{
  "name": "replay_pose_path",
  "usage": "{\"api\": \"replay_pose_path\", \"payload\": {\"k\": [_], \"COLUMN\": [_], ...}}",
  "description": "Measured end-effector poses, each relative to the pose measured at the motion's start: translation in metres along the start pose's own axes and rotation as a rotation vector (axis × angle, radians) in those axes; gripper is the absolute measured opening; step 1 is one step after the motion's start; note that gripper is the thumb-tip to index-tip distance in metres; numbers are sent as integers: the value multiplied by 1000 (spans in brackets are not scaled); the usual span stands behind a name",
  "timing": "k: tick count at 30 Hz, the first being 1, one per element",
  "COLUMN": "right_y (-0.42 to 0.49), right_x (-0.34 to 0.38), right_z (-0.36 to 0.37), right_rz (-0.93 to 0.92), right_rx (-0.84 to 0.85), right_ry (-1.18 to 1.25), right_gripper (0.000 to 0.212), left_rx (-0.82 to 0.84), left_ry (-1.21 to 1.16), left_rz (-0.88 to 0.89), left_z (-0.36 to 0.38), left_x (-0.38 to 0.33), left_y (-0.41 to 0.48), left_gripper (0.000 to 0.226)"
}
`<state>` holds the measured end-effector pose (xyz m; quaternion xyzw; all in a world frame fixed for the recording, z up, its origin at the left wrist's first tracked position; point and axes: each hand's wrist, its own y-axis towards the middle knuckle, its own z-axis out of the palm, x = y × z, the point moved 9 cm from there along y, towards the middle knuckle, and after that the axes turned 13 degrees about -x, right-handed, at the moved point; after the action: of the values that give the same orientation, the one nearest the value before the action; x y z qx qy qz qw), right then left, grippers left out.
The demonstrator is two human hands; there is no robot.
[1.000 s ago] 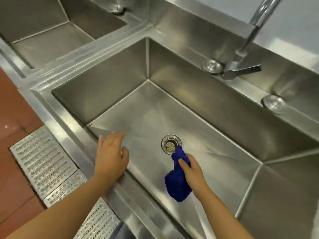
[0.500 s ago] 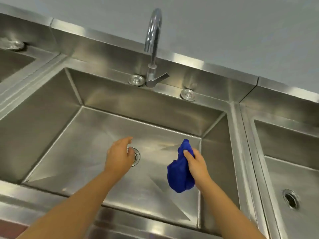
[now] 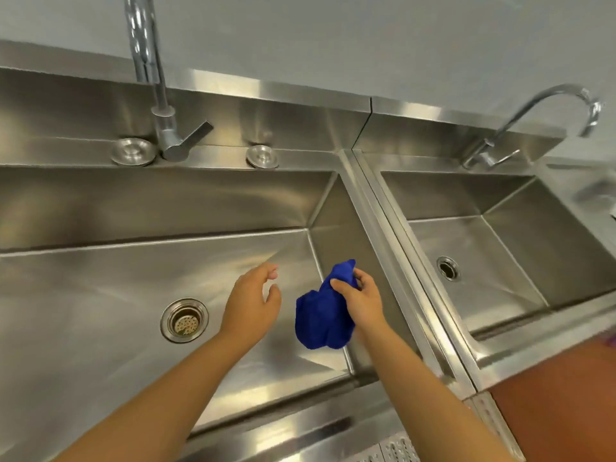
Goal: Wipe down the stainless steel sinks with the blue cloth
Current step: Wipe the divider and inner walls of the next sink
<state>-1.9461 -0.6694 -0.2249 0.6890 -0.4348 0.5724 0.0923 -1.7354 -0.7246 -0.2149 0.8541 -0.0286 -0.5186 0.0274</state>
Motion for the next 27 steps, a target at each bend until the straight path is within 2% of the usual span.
{"api": "replay_pose_path", "payload": {"k": [5, 9, 12, 14, 16, 19, 22, 24, 27], "right_y": [-9, -12, -11, -14, -18, -24, -26, -22, -1], "right_x": [-11, -23, -41, -56, -69, -82, -78, -64, -36], "right_z": [-29, -57, -74, -81, -85, -90, -100, -116, -137], "right_rz": [70, 120, 202, 281, 355, 387, 362, 299, -39], "right_rx": [-188, -306, -365, -370, -363, -328, -210, -150, -145], "right_ry": [68, 74, 57, 91, 137, 129, -6, -228, -732], "right_gripper": [54, 63, 55, 49, 51, 54, 49, 40, 28], "left_rx": [245, 522, 688, 761, 810, 846, 846, 849, 917], "left_ry": [-70, -115, -150, -210, -283, -354, -367, -369, -341], "left_rz": [82, 121, 124, 62, -8, -99, -193, -253, -294], "left_z": [42, 93, 127, 144, 158, 177, 191, 200, 214], "left_x": [-16, -21, -16, -13, -12, -10, 1, 11, 21], "left_y": [-5, -28, -48, -61, -70, -81, -86, -88, -99], "left_gripper": [38, 48, 65, 72, 67, 46, 32, 32, 36]}}
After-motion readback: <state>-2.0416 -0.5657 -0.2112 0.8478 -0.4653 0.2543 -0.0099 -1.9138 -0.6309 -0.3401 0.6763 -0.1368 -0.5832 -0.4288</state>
